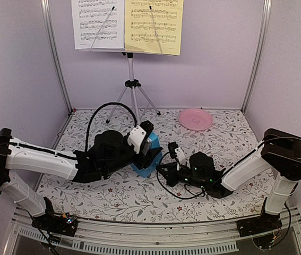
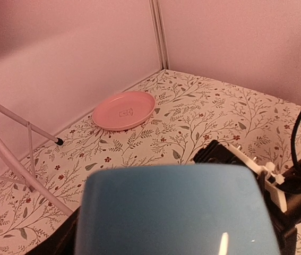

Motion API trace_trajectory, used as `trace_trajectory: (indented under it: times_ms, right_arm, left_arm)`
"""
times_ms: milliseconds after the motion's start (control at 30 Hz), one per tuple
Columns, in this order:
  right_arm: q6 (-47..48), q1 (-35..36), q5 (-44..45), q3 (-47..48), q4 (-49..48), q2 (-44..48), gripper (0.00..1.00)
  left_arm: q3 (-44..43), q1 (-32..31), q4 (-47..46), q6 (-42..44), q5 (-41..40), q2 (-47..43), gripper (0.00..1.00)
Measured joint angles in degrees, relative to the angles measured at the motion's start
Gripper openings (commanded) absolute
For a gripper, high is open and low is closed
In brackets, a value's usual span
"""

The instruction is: Set up the instrument practice props

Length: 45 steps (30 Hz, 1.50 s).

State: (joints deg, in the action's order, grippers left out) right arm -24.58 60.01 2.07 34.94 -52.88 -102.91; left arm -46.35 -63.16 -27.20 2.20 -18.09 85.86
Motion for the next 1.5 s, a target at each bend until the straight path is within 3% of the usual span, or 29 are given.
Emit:
trace_trajectory:
  times_ms: [567, 733, 1100, 1500]
  right_arm:
    - [-4.26, -0.76, -5.81, -3.45, -6.91, 0.04, 0.0]
    - [-4.28, -1.07, -6.32, -3.54, -6.75, 0.11, 0.24]
    - [-4.66, -1.9, -5.75, -10.88, -2.25, 8.37, 0.62]
    - [-3.91, -1.51, -3.23, -15.56, 5.66, 24.28, 0.85]
  left_arm:
    - [8.85, 0.0, -11.61, 3.85, 6.84, -3.89, 0.04]
    - [7.78, 0.07, -10.97, 4.04, 6.93, -2.99, 0.03]
    - [-2.34, 1.25, -6.29, 1.18, 10.45, 9.81, 0.02]
    - [-8.31, 3.52, -2.91, -3.23, 14.93, 18.49, 0.07]
